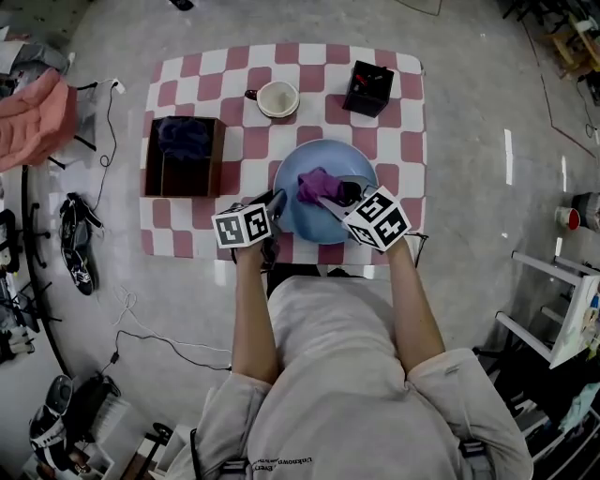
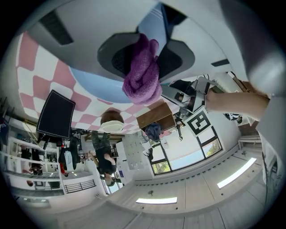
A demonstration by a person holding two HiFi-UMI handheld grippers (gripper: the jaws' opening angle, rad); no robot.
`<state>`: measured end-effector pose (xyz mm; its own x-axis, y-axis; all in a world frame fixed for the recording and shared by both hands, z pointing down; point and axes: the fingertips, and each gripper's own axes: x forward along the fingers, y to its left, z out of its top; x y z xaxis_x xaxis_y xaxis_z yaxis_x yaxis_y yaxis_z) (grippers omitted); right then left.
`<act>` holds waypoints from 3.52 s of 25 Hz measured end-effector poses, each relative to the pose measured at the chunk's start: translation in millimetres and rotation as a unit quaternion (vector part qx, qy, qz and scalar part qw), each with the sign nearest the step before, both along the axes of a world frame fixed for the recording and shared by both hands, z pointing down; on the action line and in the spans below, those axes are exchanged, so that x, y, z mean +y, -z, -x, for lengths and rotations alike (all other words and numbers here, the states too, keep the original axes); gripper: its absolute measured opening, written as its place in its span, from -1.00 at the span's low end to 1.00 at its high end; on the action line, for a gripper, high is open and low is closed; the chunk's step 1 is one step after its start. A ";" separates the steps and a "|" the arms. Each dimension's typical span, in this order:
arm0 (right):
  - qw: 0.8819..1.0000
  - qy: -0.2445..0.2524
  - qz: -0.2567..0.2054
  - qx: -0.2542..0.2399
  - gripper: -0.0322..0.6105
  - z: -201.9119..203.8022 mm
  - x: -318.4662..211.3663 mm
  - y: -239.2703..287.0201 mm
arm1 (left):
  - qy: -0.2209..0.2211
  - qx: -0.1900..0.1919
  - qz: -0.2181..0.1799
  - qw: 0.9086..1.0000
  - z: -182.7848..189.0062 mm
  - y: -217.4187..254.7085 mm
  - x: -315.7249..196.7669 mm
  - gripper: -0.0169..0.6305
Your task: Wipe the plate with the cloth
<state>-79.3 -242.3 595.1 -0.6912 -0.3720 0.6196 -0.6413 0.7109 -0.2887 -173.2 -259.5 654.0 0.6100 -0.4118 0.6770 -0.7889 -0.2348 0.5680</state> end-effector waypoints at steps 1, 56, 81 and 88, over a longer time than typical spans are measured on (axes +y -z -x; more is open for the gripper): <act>1.000 -0.001 -0.001 0.001 -0.52 -1.0 0.6 0.1 | -0.001 0.002 0.005 1.000 -1.2 -2.2 -0.8 -0.68; 0.967 0.026 -0.255 -0.010 -0.50 64.1 40.9 145.9 | 0.126 -0.025 -0.211 0.969 7.2 171.8 73.9 -0.86; 0.968 -0.089 -0.234 -0.005 -0.49 6.2 6.2 142.8 | 0.098 -0.025 -0.222 0.970 9.6 173.6 78.0 -0.84; 0.969 -0.129 -0.211 0.005 -0.49 -21.2 -2.3 126.3 | 0.107 -0.022 -0.220 0.969 11.3 166.5 80.3 -0.84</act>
